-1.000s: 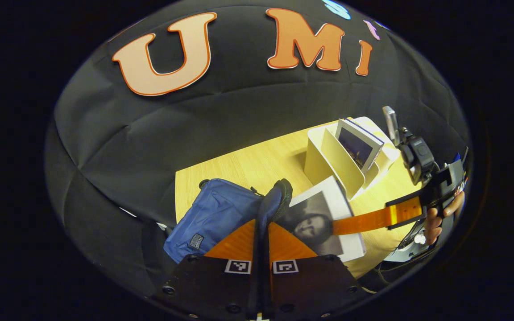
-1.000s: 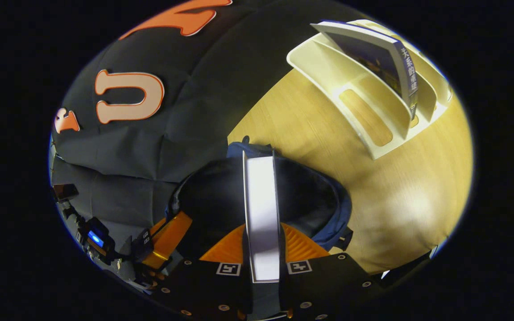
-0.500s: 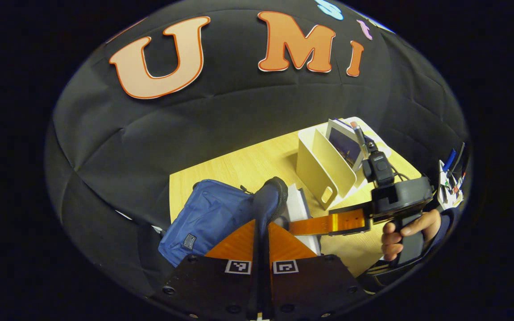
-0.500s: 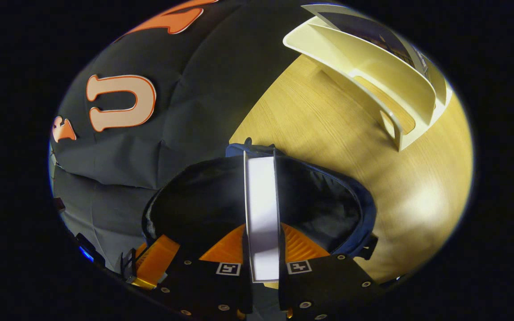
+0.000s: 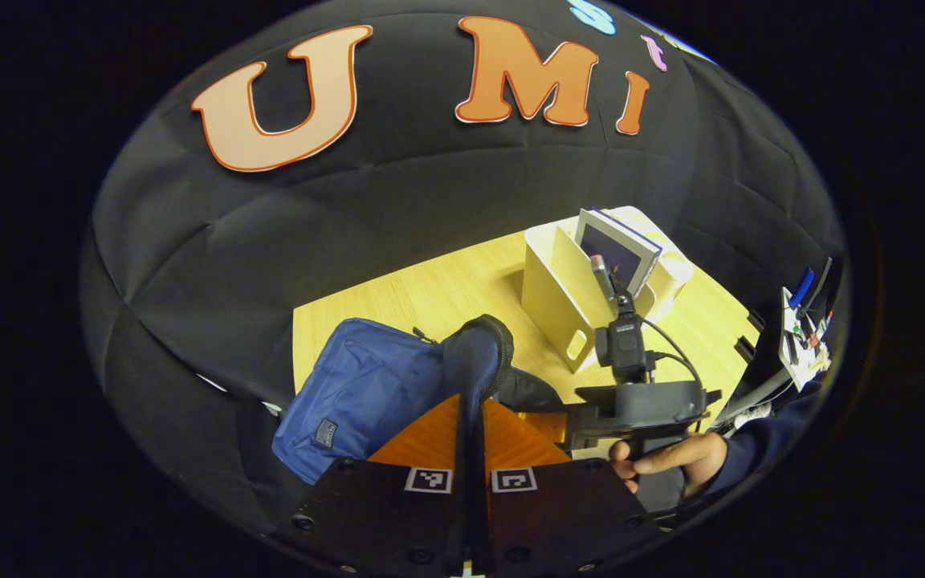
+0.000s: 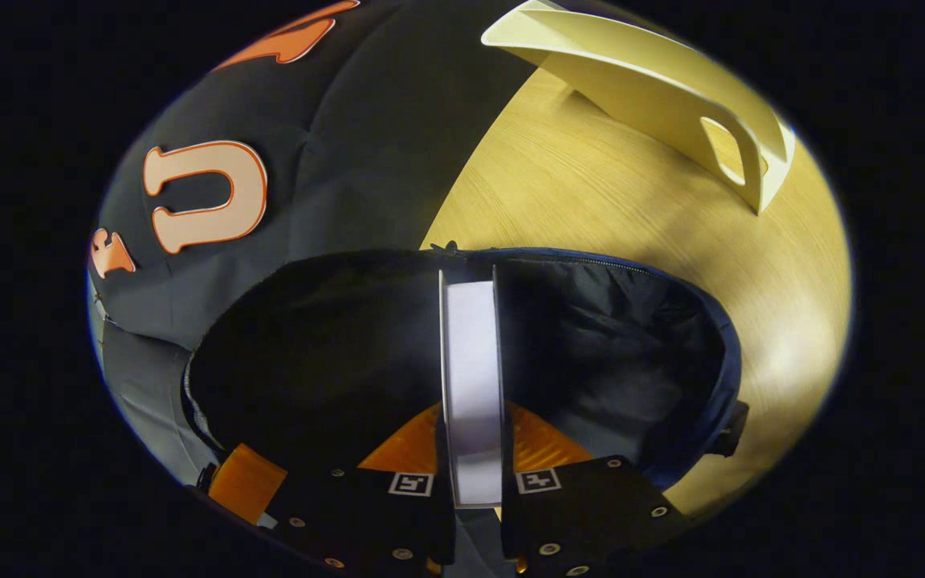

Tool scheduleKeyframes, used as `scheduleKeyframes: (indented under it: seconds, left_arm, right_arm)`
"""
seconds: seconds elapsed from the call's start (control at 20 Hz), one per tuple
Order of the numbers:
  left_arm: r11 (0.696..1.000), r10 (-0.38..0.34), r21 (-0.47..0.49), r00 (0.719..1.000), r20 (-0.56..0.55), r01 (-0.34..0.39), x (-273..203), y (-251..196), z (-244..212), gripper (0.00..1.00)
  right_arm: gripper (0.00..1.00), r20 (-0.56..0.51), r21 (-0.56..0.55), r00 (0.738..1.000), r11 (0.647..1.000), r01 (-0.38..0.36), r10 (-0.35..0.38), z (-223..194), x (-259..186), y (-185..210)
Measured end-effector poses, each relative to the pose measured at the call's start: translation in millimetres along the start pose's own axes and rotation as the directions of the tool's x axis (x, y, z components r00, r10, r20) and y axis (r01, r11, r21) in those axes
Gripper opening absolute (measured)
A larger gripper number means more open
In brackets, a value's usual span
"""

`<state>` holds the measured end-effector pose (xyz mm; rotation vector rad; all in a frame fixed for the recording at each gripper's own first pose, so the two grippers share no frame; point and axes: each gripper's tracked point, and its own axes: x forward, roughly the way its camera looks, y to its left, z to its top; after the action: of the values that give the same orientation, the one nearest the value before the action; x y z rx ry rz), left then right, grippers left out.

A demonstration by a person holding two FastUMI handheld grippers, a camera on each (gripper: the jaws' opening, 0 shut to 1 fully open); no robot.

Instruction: Open the schoolbag, grab two books from the bookshelf and put them into the schoolbag.

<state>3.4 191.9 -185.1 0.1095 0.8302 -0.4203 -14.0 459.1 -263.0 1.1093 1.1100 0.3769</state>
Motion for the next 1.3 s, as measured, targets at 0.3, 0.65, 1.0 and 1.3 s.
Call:
scheduleKeyframes:
  seconds: [0.3, 0.65, 1.0, 1.3]
  left_arm:
    - [1.0, 0.015, -0.014, 1.0, -0.015, -0.016, -1, 1, -2, 0.04]
    - [0.998, 0.033, -0.048, 0.999, -0.033, -0.034, 2, 8, -3, 0.04]
    - [0.998, 0.019, -0.055, 0.999, -0.038, -0.021, 13, -2, -6, 0.04]
    - [0.997, 0.022, -0.079, 0.999, -0.047, -0.025, 19, -8, -12, 0.04]
  right_arm:
    - [0.34, -0.055, -0.038, 0.995, 0.996, 0.081, -0.083, -17, 18, -4]
    - [0.96, 0.009, -0.171, 0.978, 0.964, 0.205, -0.207, 19, -25, -11]
    - [0.97, 0.218, -0.359, 0.932, 0.864, 0.354, -0.291, 105, -92, -16]
    - [0.97, 0.334, -0.51, 0.876, 0.715, 0.479, -0.348, 160, -157, -14]
